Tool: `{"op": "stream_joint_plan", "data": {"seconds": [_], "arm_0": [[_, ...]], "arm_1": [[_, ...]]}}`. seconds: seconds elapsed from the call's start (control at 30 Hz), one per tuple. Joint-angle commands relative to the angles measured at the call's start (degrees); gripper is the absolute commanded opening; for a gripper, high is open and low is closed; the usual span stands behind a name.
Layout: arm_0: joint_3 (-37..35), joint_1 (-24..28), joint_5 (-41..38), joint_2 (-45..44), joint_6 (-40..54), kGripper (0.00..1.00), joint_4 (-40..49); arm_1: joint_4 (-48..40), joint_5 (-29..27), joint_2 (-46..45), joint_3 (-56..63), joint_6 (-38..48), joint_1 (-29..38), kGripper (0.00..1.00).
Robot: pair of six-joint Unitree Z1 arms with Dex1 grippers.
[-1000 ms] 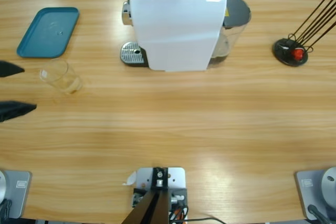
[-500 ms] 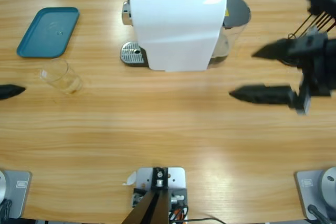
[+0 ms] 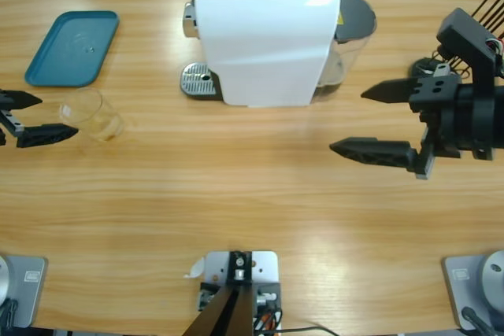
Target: Pour coffee
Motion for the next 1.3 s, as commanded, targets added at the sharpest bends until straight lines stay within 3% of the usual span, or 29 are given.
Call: {"op": "stream_joint_plan", "data": {"seconds": [0.03,0.53,0.6,0.63,0.7,0.77,0.87,0.9,1.03,1.17,1.3], "arm_0": [[2.0,0.2,-2.2,7.4,-0.4,0.991,-4.1],[2.4,0.2,-2.5,12.9,-0.3,0.977,-9.3],[2.5,0.2,-3.1,13.0,-0.4,0.795,-9.3],[2.6,0.2,-3.6,13.1,-0.4,0.573,-9.3],[2.7,0.2,-4.5,13.3,-0.3,0.366,-9.2],[2.8,0.1,-4.7,13.4,-0.3,0.212,-9.2],[2.9,0.1,-4.6,13.5,-0.4,0.114,-9.2],[2.9,0.1,-4.6,13.5,-0.2,0.024,-9.2],[2.9,-0.2,-6.1,12.8,2.3,0.0,-9.2],[2.5,-0.3,-12.9,9.0,9.9,0.0,-8.4],[1.9,-0.3,-12.9,6.3,14.3,0.0,-8.5]], "arm_1": [[-2.7,2.1,4.7,1.8,-0.6,-1.8,0.982],[-4.6,3.9,7.3,2.7,-0.7,-3.3,0.982],[-4.7,4.0,7.3,2.7,-0.7,-3.4,0.982],[-4.7,4.0,7.3,2.7,-0.7,-3.4,0.982],[-4.8,4.0,7.3,2.7,-0.7,-3.6,0.982],[-4.8,4.0,7.2,2.8,-0.7,-3.7,0.982],[-4.8,4.0,7.1,2.8,-0.7,-3.8,0.982],[-4.9,4.0,7.2,2.8,-0.7,-3.9,0.982],[-5.0,4.0,7.3,2.9,-0.7,-4.0,0.982],[-5.2,4.1,7.3,2.9,-0.6,-4.1,0.982],[-5.2,4.3,7.5,2.9,-0.6,-4.1,0.982]]}}
